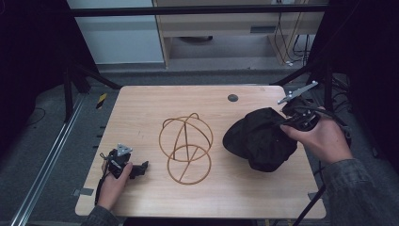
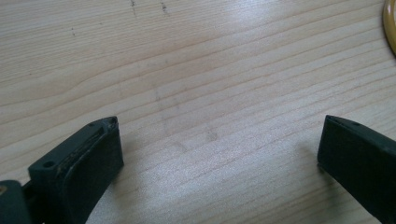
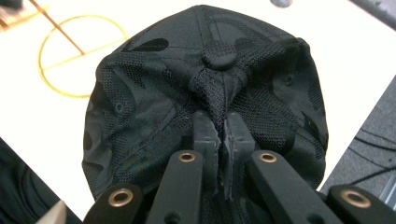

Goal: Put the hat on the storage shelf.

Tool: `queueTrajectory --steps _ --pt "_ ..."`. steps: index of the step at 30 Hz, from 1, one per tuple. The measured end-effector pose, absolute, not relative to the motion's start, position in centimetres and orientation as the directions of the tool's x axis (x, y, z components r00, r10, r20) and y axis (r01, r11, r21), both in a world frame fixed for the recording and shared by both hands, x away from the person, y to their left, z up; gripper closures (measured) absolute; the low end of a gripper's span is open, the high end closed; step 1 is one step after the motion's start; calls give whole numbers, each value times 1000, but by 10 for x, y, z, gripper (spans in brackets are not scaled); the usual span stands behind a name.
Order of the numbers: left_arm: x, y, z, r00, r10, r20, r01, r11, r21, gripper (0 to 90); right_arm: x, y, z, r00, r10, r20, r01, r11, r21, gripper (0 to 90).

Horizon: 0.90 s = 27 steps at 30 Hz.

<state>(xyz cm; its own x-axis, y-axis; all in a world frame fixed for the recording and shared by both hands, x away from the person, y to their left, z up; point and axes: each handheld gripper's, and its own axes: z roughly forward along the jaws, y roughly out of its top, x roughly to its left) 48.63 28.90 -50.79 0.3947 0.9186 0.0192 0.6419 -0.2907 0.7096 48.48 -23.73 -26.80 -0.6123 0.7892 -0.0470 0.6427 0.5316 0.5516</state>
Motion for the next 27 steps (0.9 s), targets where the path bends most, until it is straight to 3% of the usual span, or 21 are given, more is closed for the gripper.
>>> queueTrajectory --steps 27 --pt "486 289 -508 403 915 21 640 -298 709 0 469 -225 -205 -607 793 -53 546 465 697 863"
